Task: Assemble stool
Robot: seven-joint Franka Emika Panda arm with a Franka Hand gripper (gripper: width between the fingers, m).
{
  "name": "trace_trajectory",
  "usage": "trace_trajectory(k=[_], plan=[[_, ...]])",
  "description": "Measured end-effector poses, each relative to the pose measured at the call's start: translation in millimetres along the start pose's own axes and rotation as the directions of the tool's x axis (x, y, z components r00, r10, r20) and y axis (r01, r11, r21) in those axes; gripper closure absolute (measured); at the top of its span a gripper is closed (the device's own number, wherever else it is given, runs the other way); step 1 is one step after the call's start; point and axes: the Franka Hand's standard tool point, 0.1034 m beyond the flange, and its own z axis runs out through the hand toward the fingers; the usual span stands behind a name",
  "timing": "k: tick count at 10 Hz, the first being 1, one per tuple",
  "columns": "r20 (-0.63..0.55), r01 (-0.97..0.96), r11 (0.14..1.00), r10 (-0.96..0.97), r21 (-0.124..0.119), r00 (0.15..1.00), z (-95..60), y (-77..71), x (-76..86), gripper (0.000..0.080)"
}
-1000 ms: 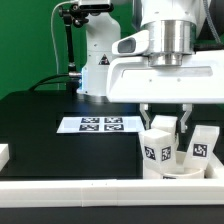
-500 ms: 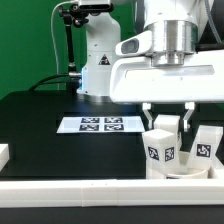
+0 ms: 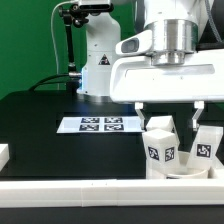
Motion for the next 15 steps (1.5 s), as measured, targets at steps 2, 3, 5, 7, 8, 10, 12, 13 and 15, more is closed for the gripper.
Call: trace_trajectory(k=[2,3,5,7,8,10,12,13,15], plan=[[-0.004,0.008,1.0,-0.008,0.004,1.0,-4.3,1.1,5.3,0.0152],[-0.005,0.017,1.0,-0.017,0.008,1.0,-8.3,2.2,9.2,0.0152],[-0.009,0.021,1.0,-0.021,0.013,1.0,-16.6,6.9,17.3,0.015],[-0.009,0.036,0.999,-0.035,0.017,0.999,-24.2,13.1,27.8,0.015],[-0.013,0.03,0.999,-0.03,0.017,0.999,-25.6,15.8,31.5,0.015],[-0.006,0.034,0.999,-0.034,0.016,0.999,-24.0,14.9,28.9,0.015],[0.011,0.031,0.999,-0.032,0.013,0.999,-23.3,15.9,28.3,0.015],[0.05,0.034,0.999,-0.035,0.005,0.998,-22.1,18.3,25.7,0.015],[0.202,0.033,0.999,-0.03,-0.01,0.979,-22.9,25.5,31.0,0.015]])
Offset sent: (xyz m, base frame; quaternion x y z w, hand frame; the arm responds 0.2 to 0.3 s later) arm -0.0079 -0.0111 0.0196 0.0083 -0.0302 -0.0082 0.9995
